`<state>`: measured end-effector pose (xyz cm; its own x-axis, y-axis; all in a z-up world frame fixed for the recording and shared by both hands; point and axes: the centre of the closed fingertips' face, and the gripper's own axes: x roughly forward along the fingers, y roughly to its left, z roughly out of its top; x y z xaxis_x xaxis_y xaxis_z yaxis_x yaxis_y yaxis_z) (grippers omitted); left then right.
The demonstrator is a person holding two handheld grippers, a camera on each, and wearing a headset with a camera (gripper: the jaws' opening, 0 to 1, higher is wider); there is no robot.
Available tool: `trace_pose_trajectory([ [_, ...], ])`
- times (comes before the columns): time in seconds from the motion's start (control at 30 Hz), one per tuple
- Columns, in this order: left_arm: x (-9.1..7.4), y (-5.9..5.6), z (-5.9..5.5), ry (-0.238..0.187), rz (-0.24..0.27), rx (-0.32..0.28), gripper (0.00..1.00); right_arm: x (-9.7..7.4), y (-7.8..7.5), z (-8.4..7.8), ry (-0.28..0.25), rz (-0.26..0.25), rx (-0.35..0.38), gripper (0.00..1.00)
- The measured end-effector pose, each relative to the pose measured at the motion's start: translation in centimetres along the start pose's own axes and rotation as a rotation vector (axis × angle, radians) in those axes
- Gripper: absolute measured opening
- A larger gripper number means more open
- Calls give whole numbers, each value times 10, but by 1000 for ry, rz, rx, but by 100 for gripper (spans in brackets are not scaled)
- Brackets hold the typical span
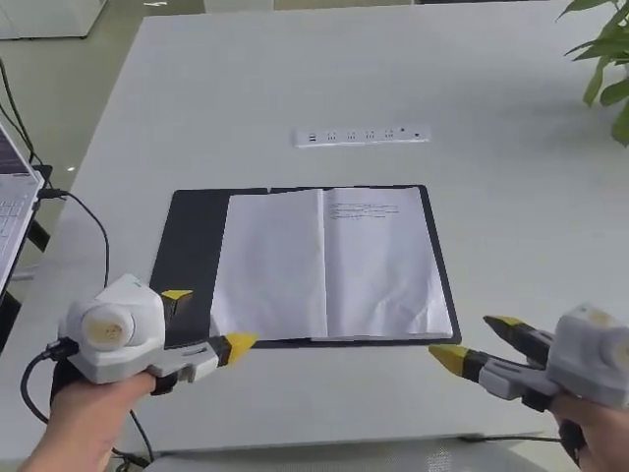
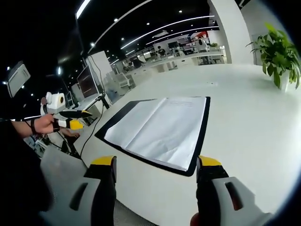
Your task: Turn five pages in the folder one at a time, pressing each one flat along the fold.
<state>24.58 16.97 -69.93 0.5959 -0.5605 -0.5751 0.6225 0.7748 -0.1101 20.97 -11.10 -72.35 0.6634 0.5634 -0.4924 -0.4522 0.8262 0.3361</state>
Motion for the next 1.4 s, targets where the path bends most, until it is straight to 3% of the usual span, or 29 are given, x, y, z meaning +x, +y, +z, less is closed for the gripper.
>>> trace_pose_trajectory([
  [0.47, 32, -33, 27, 4, -110, 76, 67, -11, -12, -2, -31, -34, 50, 69],
  [0.8, 64, -60, 53, 3, -181, 133, 67, -14, -10, 3, -53, -23, 64, 69],
  [1.07, 98, -93, 78, -9, -268, 166, 69, -17, -11, 3, -63, -15, 82, 69],
  [1.4, 137, -127, 80, 19, -360, 185, 68, -21, -18, 0, -50, -23, 88, 69],
])
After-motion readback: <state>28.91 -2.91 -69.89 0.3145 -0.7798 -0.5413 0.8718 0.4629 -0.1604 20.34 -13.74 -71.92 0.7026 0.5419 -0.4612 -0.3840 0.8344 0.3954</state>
